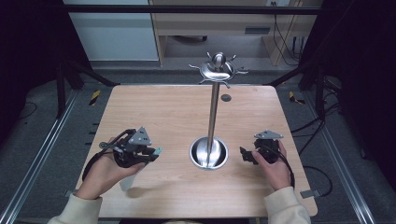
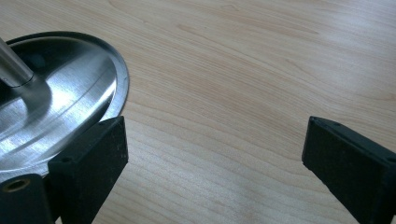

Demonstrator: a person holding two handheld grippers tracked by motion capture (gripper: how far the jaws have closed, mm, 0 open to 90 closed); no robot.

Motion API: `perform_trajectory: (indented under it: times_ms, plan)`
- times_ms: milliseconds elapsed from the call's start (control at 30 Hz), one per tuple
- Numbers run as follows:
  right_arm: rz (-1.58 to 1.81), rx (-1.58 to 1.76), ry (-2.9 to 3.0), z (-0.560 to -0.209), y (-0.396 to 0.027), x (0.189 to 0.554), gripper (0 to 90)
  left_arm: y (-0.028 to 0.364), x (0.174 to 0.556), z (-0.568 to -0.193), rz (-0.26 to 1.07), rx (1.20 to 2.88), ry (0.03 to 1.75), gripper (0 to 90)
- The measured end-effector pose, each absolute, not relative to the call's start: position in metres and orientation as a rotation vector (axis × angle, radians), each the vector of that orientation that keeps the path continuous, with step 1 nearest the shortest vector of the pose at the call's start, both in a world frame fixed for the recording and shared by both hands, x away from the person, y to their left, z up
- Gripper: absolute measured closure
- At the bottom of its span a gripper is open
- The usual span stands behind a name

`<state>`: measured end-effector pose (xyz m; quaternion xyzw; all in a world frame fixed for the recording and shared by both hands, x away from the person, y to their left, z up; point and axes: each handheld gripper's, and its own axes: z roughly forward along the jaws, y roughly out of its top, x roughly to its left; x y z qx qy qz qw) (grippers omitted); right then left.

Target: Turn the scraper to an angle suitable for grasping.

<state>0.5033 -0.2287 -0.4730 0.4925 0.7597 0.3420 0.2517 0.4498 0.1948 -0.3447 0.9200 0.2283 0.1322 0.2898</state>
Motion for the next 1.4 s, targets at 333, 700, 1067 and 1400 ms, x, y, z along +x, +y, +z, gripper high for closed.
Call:
perform_trajectory:
  times_ms: [333, 700, 1067, 1400]
  plan:
    - [0.93, 1.333, 2.064, -0.473, -0.229, 0.503, 7.3, 0.197, 0.45, -0.33, 0.39, 2.383, 0.608, 74.1]
    - [0.928, 1.334, 2.061, -0.473, -0.229, 0.504, 7.3, 0.198, 0.451, -0.31, 0.436, 2.315, 0.6, 74.1]
    - [0.929, 1.338, 2.061, -0.472, -0.229, 0.503, 7.3, 0.187, 0.452, -0.289, 0.483, 2.272, 0.581, 74.1]
    - [0.931, 1.334, 2.061, -0.472, -0.229, 0.503, 7.3, 0.178, 0.449, -0.275, 0.522, 2.213, 0.565, 74.1]
